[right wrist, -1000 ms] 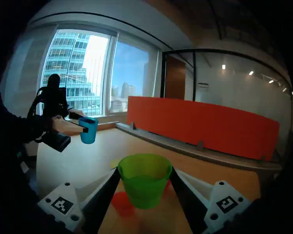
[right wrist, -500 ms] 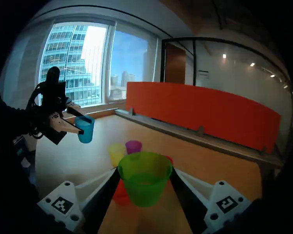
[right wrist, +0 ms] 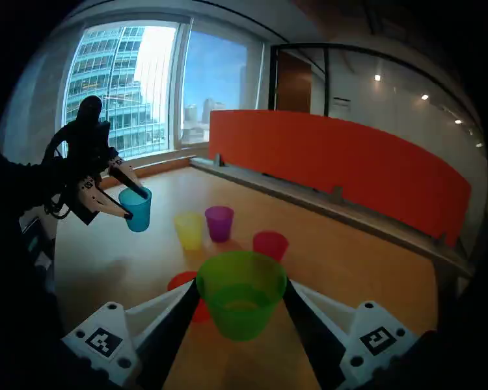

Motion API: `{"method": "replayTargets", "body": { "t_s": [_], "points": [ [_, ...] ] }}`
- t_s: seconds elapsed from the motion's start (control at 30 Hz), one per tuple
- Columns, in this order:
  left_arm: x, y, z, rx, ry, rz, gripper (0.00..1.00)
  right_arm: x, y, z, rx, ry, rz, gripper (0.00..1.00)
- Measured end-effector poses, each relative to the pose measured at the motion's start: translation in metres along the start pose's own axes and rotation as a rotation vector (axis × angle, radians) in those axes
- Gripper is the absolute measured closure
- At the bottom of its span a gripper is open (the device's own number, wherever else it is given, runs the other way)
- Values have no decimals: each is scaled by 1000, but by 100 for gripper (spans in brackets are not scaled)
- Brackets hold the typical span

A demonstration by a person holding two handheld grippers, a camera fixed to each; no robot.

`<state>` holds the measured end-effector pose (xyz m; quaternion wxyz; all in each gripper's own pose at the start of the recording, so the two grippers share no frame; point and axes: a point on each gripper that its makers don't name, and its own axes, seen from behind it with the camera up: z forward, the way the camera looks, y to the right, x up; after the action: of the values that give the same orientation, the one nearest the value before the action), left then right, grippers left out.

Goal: Pour water

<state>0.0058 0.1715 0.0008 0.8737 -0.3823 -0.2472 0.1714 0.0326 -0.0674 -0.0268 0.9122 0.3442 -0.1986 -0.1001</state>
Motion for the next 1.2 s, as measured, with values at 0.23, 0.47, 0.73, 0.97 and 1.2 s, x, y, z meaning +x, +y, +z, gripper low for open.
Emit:
{"method": "replayTargets", "body": {
  "t_s": [0.23, 0.47, 0.73, 0.97, 1.2],
  "points": [
    [-19, 1, 10, -25, -67, -12, 13, -21, 3, 7, 5, -64, 1, 9],
    [-39, 0, 22, -44, -124, -21, 13, -37, 0, 17, 15, -111, 2, 9],
    [-56, 1, 32, -65, -175, -15, 13, -51, -1, 26, 21, -146, 10, 9],
    [-64, 2, 41, -78, -191, -9, 13, -59, -1, 33, 29, -159, 26, 8],
    [-70, 2, 47, -82, -194, -14, 13, -62, -1, 37, 33, -166, 30, 9]
  ]
}}
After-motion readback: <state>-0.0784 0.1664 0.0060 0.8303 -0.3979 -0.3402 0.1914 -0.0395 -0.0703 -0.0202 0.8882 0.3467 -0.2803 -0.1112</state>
